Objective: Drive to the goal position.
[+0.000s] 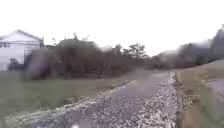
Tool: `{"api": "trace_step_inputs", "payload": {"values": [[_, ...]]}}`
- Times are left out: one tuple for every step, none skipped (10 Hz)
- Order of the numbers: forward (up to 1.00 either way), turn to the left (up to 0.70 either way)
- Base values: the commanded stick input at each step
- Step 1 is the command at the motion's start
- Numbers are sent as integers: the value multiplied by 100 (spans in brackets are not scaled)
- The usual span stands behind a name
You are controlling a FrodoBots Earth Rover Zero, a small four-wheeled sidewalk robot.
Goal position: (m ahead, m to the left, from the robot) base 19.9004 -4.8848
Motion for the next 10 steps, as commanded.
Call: {"api": "trace_step_inputs", "payload": {"values": [[25, 0], [69, 0], [100, 0], [100, 0], [100, 0], [100, 0], [100, 0], [100, 0], [100, 0], [84, 0]]}}
